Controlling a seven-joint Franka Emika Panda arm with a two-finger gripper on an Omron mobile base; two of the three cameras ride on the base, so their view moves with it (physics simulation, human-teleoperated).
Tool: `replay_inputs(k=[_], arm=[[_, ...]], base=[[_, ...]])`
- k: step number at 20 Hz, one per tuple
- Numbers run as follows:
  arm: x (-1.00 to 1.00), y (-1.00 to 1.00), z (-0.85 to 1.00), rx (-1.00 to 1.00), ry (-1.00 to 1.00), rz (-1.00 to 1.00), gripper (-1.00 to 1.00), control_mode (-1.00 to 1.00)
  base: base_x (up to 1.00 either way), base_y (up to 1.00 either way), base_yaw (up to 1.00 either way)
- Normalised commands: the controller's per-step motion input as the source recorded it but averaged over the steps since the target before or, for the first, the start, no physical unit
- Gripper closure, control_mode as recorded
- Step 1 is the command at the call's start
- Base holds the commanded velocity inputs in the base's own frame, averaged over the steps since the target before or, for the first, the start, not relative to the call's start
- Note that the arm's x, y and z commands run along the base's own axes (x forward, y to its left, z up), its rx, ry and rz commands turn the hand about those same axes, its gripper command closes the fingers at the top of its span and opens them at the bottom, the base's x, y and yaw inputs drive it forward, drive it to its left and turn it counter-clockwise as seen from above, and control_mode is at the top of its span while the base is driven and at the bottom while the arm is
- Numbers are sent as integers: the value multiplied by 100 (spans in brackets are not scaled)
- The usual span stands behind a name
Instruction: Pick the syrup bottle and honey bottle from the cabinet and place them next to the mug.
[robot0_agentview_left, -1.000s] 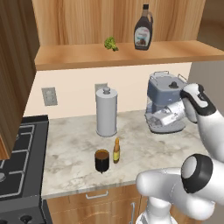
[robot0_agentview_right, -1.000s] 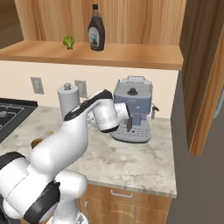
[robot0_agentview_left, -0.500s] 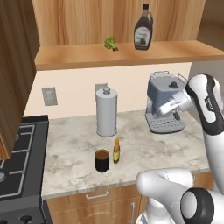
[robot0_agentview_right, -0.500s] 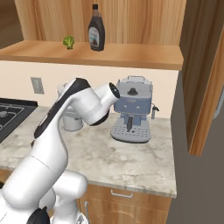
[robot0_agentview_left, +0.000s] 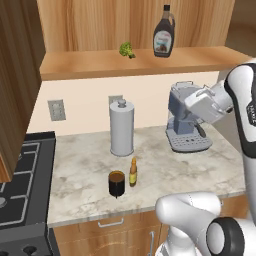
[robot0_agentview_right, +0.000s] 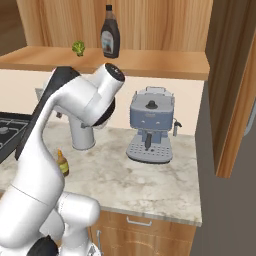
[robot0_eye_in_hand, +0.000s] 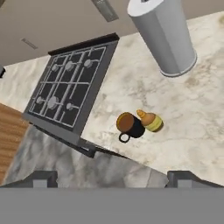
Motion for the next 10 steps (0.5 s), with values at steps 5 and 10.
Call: replay_inputs(k=[5, 10], arm=[[-34, -2, 100, -17, -4, -19, -100, -100], [-20, -3, 100, -16, -25, -15, -100, -100]], base=[[0, 0, 0], [0, 0, 0]])
